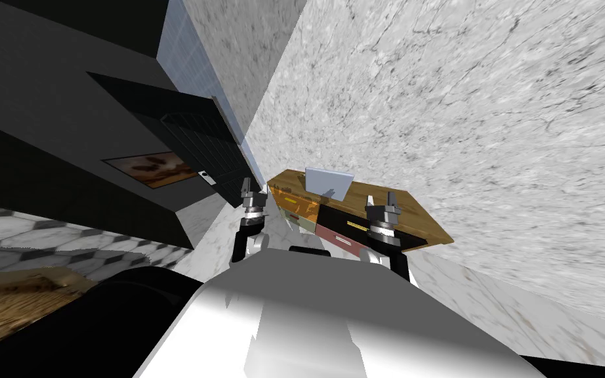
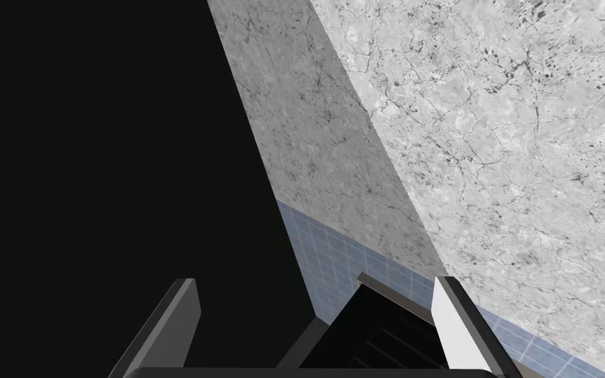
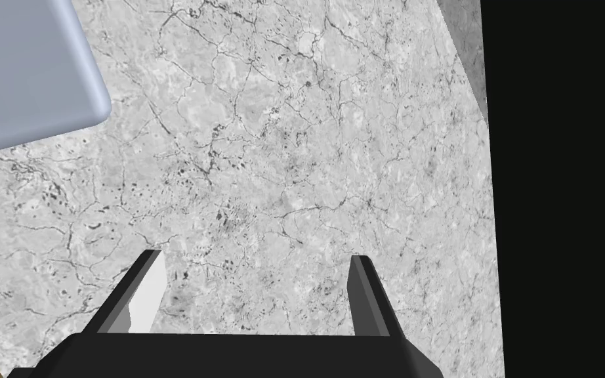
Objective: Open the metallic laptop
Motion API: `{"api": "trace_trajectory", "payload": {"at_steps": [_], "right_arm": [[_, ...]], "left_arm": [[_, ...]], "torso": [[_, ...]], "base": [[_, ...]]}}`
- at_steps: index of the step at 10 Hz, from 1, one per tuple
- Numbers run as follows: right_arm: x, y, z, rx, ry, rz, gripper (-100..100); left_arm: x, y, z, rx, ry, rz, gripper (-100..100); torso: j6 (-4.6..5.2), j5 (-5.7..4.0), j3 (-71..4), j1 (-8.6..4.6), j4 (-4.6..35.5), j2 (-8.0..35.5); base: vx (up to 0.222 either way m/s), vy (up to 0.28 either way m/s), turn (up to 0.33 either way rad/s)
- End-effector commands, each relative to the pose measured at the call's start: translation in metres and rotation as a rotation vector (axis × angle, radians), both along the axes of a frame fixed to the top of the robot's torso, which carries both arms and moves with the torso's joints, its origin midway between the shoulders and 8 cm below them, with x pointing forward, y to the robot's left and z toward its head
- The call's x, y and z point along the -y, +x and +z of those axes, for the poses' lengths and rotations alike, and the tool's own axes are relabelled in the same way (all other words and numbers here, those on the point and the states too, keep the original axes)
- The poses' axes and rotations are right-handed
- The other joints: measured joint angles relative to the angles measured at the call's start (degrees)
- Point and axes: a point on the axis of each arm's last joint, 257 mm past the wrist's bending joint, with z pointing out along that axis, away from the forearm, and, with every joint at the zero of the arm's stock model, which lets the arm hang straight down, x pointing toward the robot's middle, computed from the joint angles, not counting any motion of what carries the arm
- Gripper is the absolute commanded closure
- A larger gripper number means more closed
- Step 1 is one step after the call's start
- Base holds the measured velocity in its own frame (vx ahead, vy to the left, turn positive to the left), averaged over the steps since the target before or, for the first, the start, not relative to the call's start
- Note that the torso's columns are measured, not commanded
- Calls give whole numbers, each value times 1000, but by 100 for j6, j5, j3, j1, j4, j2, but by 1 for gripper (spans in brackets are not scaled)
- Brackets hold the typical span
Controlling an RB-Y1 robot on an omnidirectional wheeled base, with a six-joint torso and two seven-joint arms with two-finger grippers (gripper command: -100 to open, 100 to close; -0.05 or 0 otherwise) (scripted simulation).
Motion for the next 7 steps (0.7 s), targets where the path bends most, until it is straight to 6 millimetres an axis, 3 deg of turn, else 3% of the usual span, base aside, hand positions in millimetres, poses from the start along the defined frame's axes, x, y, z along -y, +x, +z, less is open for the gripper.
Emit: {"api": "trace_trajectory", "payload": {"at_steps": [1, 7], "right_arm": [[0, 0, 0, 0, 0, 0, 0], [0, 0, 0, 0, 0, 0, 0]], "left_arm": [[0, 0, 0, 0, 0, 0, 0], [0, 0, 0, 0, 0, 0, 0]], "torso": [[0, 0, -467, 0, 235, 232], [0, 0, -5381, 0, 2691, 2693]], "base": [[0, 0, 0], [0, 0, 0]]}}
